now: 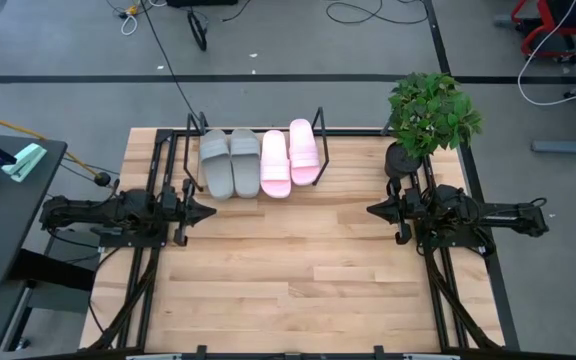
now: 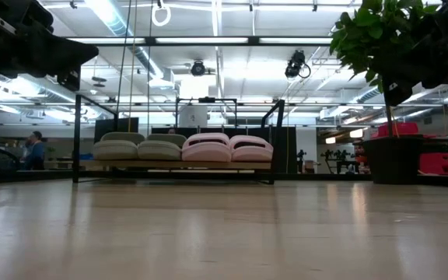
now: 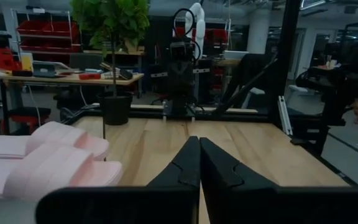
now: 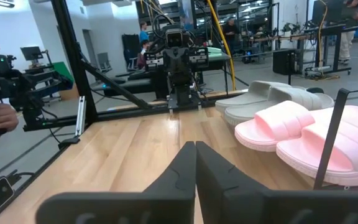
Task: Pick and place slides into the shelf
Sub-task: Return to Home Position
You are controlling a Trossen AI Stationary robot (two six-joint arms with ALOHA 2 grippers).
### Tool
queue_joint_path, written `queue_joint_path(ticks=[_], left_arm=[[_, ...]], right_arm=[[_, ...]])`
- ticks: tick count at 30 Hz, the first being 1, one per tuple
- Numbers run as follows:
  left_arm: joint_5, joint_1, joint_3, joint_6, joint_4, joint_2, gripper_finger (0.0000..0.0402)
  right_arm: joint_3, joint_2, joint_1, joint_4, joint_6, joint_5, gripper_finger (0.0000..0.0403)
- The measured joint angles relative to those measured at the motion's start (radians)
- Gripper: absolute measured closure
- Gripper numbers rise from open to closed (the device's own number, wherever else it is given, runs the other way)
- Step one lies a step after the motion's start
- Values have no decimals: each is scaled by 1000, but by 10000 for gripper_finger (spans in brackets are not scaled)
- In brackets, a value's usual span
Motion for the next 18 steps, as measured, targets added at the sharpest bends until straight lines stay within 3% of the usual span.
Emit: queue_joint_path(ticks=[5,18], left_arm=[[0,0,0,-7,0,0,393],[0,0,0,-6,0,0,346]], right_arm=[[0,0,0,0,-1,0,391],[0,0,0,-1,-2,0,390]])
